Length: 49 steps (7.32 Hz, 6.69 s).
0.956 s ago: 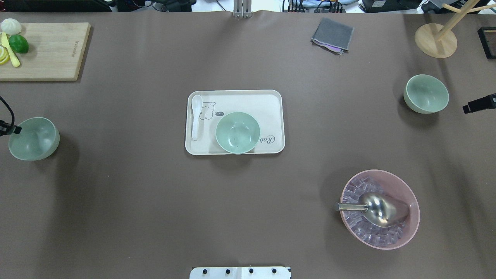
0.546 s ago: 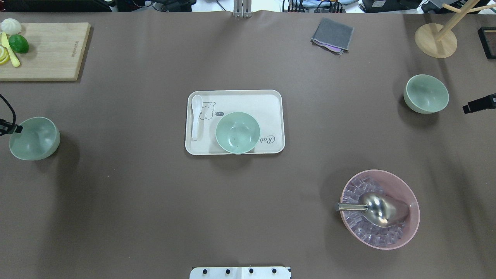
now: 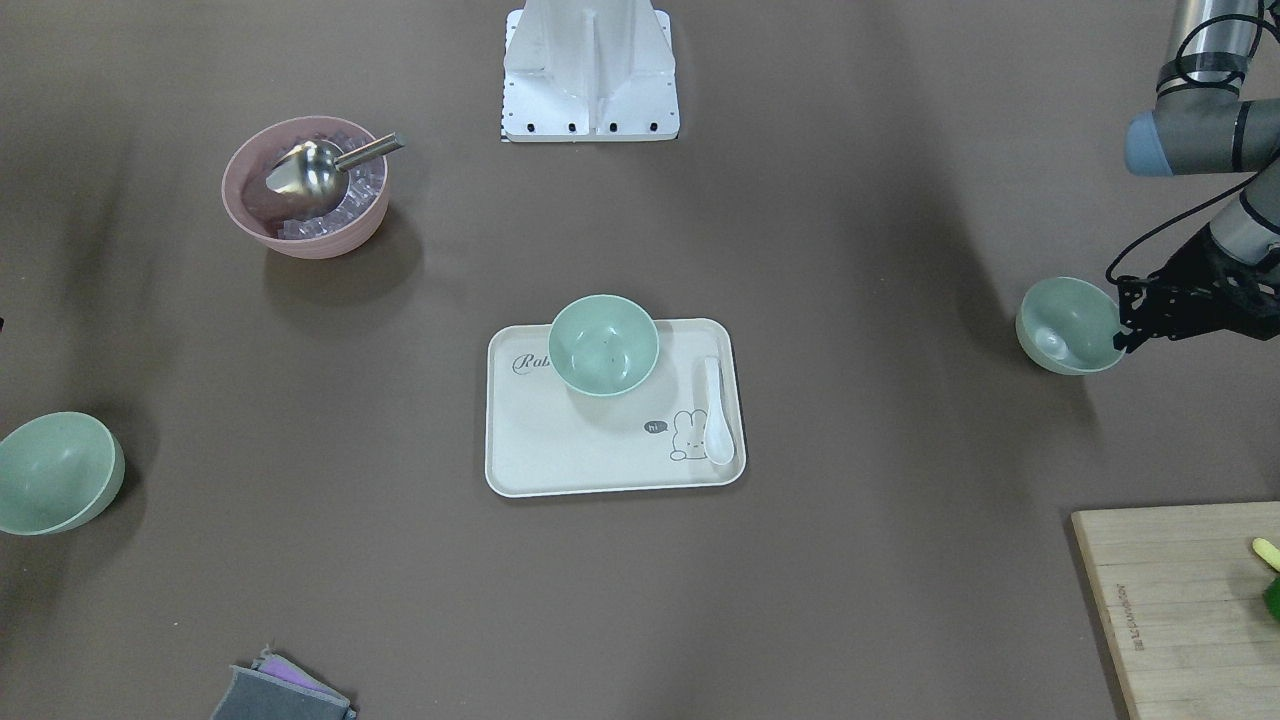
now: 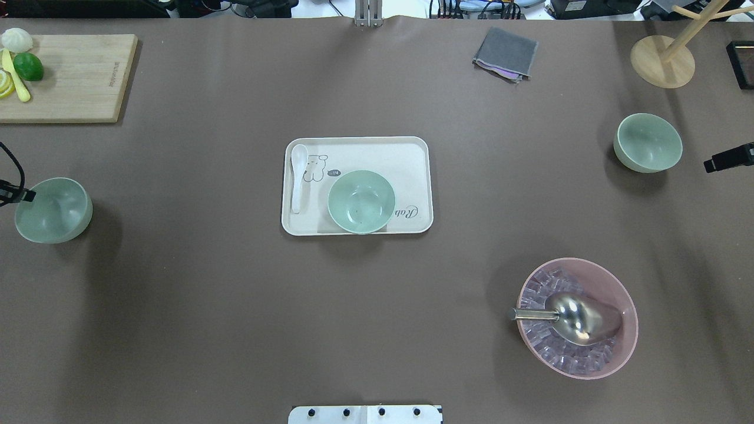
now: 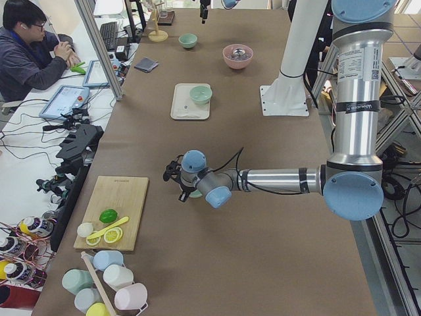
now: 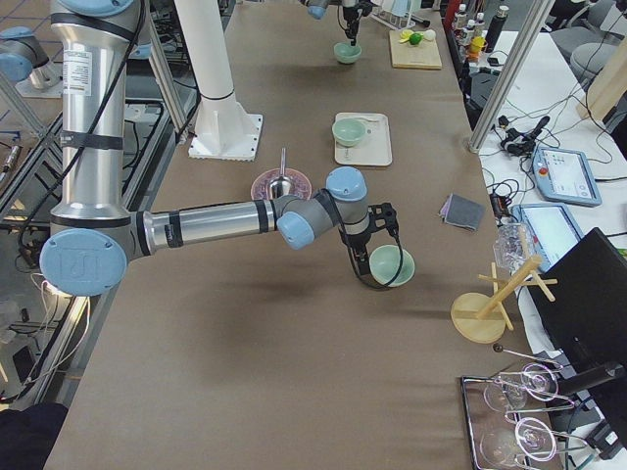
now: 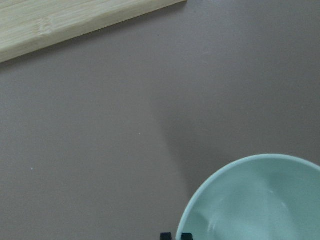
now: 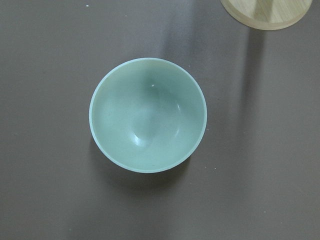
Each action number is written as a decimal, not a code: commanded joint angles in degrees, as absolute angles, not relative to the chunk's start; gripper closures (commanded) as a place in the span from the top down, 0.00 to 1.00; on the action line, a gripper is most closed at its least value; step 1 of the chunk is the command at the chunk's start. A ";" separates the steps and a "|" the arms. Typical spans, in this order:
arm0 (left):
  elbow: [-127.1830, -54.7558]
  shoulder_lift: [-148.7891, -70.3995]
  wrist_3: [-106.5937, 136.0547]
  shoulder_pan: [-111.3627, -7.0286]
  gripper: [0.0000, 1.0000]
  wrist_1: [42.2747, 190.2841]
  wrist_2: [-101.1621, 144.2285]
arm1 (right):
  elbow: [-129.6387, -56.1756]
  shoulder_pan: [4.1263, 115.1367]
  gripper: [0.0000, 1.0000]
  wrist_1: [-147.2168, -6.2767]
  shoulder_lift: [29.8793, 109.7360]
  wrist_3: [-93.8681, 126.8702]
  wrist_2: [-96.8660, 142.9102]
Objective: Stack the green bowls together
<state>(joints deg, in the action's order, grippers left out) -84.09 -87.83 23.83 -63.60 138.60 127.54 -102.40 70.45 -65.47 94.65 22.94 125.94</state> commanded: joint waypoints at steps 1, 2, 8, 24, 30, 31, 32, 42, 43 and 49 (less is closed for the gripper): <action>-84.29 -89.89 24.26 -63.63 0.00 138.43 130.93 | -102.48 70.49 1.00 -65.39 94.83 22.77 125.86; -84.98 -91.22 25.21 -63.63 0.00 138.43 133.31 | -102.39 70.49 1.00 -65.39 94.83 22.33 125.86; -95.09 -106.04 60.87 -51.54 0.00 131.45 127.04 | -102.22 70.40 1.00 -65.48 95.01 22.94 125.68; -91.05 -131.22 77.43 -31.82 0.00 99.58 106.17 | -102.39 70.49 1.00 -65.39 95.71 22.94 125.95; -90.88 -131.04 77.34 -31.82 0.00 99.67 105.64 | -102.57 70.49 1.00 -65.48 95.80 23.03 125.95; -90.88 -131.04 77.34 -31.82 0.00 99.75 105.64 | -102.57 70.49 1.00 -65.39 95.80 23.03 125.95; -90.88 -131.04 77.43 -31.82 0.00 99.76 105.04 | -102.57 70.49 1.00 -65.48 95.80 23.03 125.95; -90.09 -130.52 76.99 -31.64 0.29 105.29 104.33 | -102.57 70.49 1.00 -65.39 95.80 23.03 125.95; -90.17 -130.34 76.91 -31.73 0.59 107.73 104.33 | -102.57 70.49 1.00 -65.48 95.80 23.03 125.95; -100.60 -118.09 64.94 -39.24 0.97 110.93 114.18 | -101.08 70.49 1.00 -65.39 95.54 21.46 125.51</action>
